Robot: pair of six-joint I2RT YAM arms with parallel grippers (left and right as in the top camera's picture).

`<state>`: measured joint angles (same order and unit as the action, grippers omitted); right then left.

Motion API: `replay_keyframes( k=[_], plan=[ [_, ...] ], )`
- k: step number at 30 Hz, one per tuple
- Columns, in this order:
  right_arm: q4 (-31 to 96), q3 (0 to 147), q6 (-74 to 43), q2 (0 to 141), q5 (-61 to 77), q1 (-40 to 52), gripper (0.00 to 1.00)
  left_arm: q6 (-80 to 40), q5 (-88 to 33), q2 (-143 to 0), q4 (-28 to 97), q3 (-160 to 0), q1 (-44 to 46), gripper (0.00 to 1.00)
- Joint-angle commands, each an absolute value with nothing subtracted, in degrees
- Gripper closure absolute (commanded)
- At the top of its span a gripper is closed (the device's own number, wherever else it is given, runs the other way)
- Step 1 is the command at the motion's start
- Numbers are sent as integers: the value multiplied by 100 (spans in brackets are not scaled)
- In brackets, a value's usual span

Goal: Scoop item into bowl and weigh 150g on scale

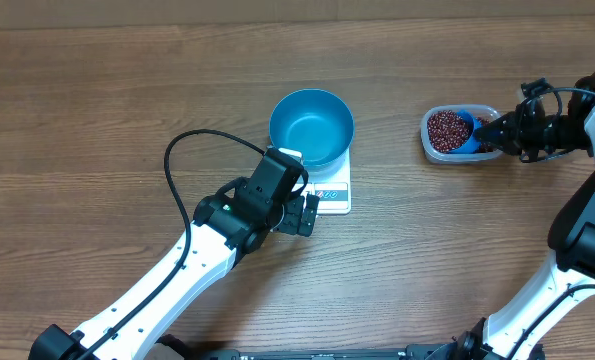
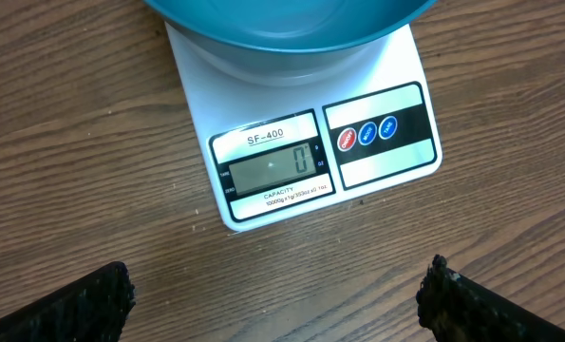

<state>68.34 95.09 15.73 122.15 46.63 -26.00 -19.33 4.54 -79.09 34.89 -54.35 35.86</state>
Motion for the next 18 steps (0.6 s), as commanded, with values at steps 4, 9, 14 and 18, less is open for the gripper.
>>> replay_keyframes(
  k=[4, 9, 14, 18],
  plan=[
    [6716, 9384, 1658, 12442, 4737, -2714, 96, -1841, 502, -7876, 3487, -5369, 3564, 0],
    [6737, 9384, 1660, 12442, 4921, -2829, 96, -1841, 502, -7876, 3489, -5369, 3564, 0],
    [6737, 9384, 1750, 12442, 5323, -3057, 96, -1841, 502, -7876, 3489, -5369, 3564, 0],
    [6766, 9384, 1820, 12442, 5433, -3236, 96, -1841, 502, -7876, 3489, -5369, 3564, 1]
  ],
)
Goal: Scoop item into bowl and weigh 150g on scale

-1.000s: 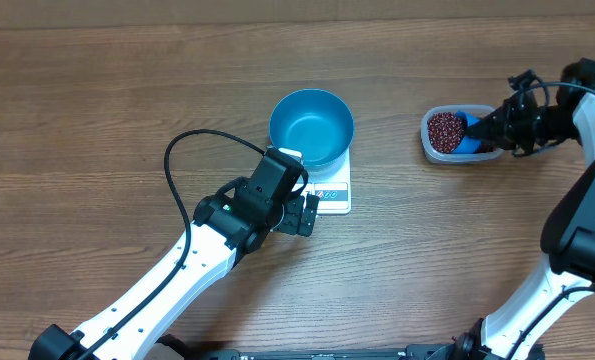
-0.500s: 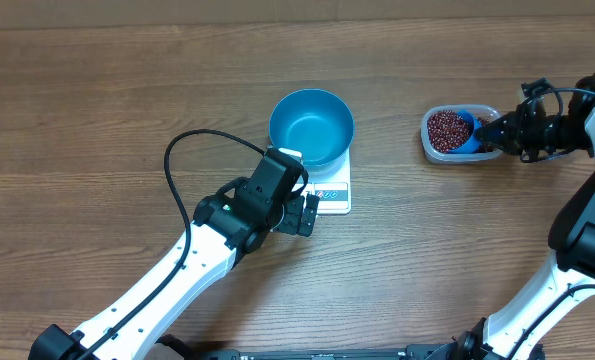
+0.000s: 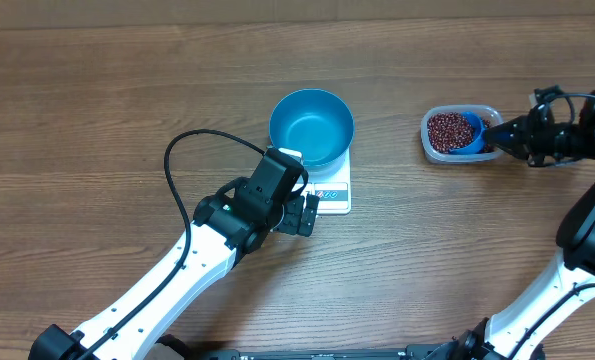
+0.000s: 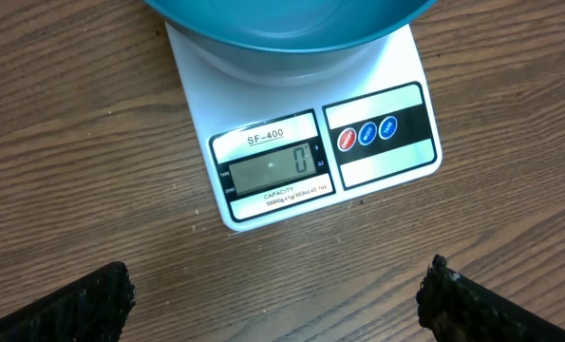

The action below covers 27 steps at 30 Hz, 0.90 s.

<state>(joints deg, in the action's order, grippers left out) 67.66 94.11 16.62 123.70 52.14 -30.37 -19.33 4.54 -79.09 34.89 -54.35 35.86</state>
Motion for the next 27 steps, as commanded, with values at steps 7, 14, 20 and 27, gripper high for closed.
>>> replay_keyframes(
  k=[7, 14, 20, 27],
  plan=[
    [6805, 9384, 2001, 12442, 5680, -3332, 96, -1841, 499, -7876, 3489, -5369, 3564, 1],
    [6820, 9384, 2010, 12442, 5712, -3347, 96, -1841, 502, -7876, 3489, -5369, 3564, 1],
    [6997, 9384, 2300, 12442, 5863, -3352, 96, -1841, 502, -7876, 3489, -5369, 3564, 0],
    [6978, 9384, 2305, 12442, 6055, -3352, 96, -1841, 499, -7876, 3489, -5369, 3564, 1]
  ],
)
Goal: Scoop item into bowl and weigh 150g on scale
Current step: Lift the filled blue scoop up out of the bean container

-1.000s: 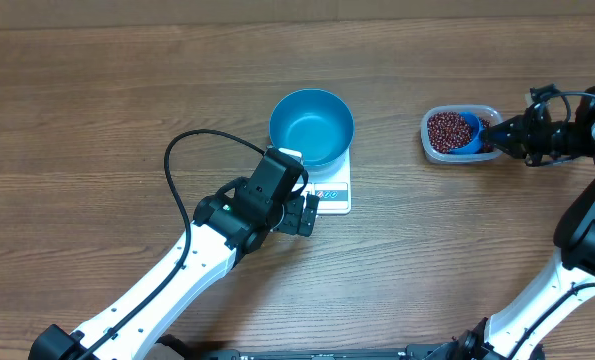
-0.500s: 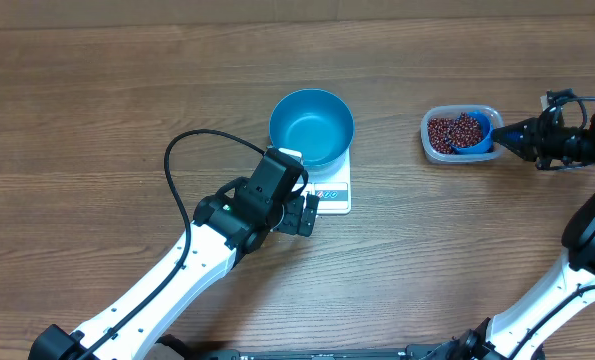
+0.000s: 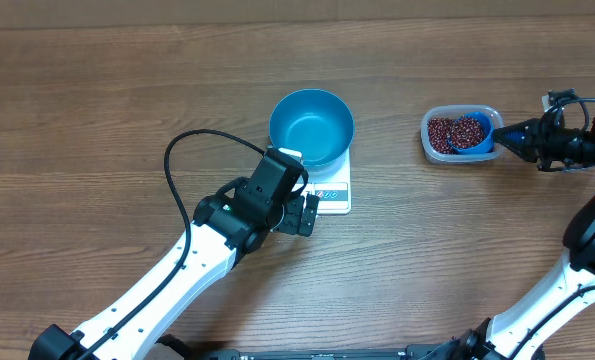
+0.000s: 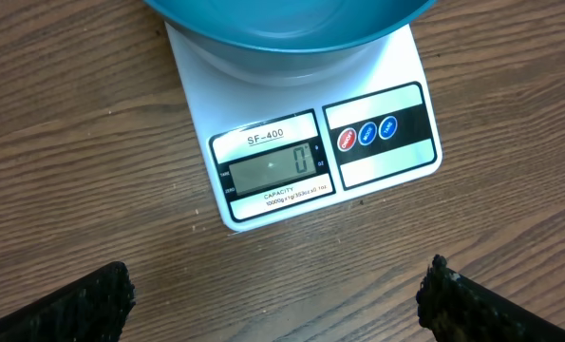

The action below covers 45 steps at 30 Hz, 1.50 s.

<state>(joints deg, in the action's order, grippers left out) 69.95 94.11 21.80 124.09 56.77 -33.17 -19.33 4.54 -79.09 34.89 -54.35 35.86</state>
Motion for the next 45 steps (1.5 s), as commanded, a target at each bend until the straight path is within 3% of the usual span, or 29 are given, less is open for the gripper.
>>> replay_keyframes(
  k=[1, 45],
  plan=[
    [6973, 9384, 2305, 12442, 6053, -3352, 96, -1841, 499, -7876, 3489, -5369, 3564, 1],
    [7881, 9386, 3208, 12442, 7865, -3771, 97, -1841, 499, -7876, 3489, -5369, 3564, 0]
  ],
)
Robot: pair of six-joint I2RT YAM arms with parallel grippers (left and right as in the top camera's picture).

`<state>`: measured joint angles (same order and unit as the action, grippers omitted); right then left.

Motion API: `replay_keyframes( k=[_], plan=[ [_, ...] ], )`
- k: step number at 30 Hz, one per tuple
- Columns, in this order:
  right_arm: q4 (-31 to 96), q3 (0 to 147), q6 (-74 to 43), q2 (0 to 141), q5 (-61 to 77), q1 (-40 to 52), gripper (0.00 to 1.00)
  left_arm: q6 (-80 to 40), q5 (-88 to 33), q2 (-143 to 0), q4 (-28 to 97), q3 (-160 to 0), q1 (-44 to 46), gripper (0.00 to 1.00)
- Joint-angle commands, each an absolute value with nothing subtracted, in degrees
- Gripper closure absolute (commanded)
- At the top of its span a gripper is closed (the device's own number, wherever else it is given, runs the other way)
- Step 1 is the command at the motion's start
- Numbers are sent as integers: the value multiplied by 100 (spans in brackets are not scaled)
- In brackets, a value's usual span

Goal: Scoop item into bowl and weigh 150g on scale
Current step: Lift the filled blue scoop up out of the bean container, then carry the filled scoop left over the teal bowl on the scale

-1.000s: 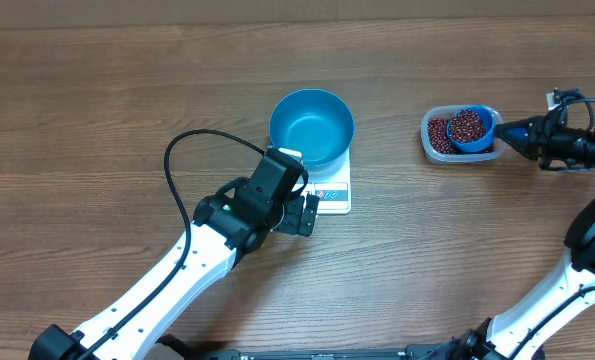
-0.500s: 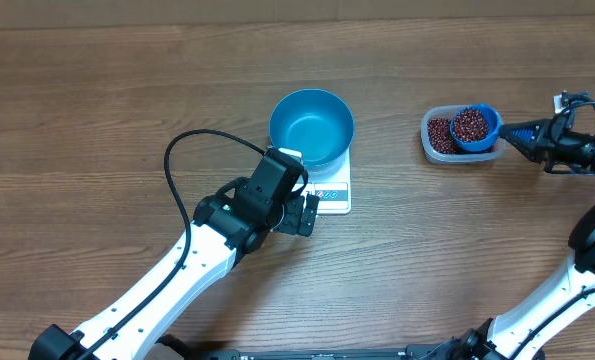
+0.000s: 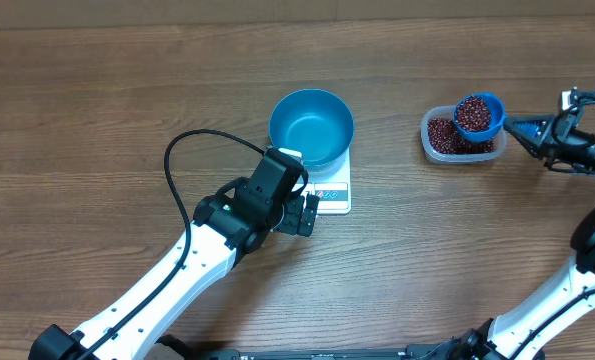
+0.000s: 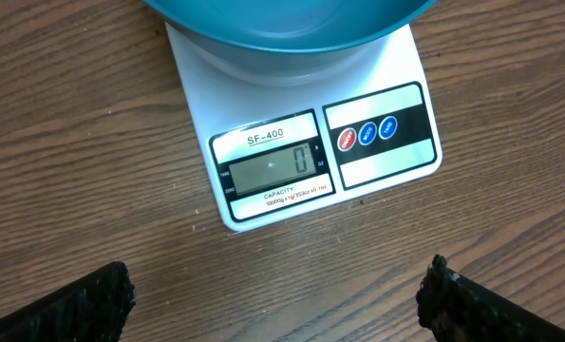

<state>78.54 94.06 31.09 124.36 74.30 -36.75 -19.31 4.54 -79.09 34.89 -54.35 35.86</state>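
A blue bowl point(image 3: 311, 125) stands empty on the white scale point(image 3: 333, 194); in the left wrist view the scale point(image 4: 306, 152) reads 0 under the bowl's rim point(image 4: 287, 24). A clear tub of red beans point(image 3: 445, 139) sits at the right. A blue scoop point(image 3: 477, 115) heaped with beans hangs over the tub's far right corner, and my right gripper point(image 3: 549, 131) is shut on its handle. My left gripper point(image 3: 305, 214) rests open just in front of the scale, fingertips point(image 4: 92, 299) wide apart with only bare wood between them.
A black cable point(image 3: 192, 150) loops over the wood left of the scale. The right arm point(image 3: 587, 250) runs along the table's right edge. The wooden table point(image 3: 97, 90) stretches out at the left and back.
The right gripper has drawn back to the right and the scoop, then low in the tub's right end, now sits raised and level, full of beans. The left arm has not moved.
The scoop was first dug into the beans at the tub's middle, with the right gripper close beside the tub. At each later moment it lay further right in the tub. Now it is lifted, loaded. The scale has read 0 throughout.
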Motion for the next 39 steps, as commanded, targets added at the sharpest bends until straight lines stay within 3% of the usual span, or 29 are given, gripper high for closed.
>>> replay_keyframes(
  k=[1, 12, 23, 39],
  plan=[
    [7883, 9386, 3208, 12442, 7931, -3795, 96, -1841, 502, -7876, 3489, -5369, 3564, 1],
    [7813, 9386, 3183, 12442, 8995, -3865, 96, -1841, 502, -7876, 3489, -5369, 3564, 1],
    [7933, 9480, 3179, 12440, 8986, -3739, 96, -1841, 499, -7876, 3489, -5369, 3564, 0],
    [8508, 11518, 3135, 12431, 8479, -1754, 96, -1841, 502, -7876, 3489, -5369, 3564, 0]
  ],
)
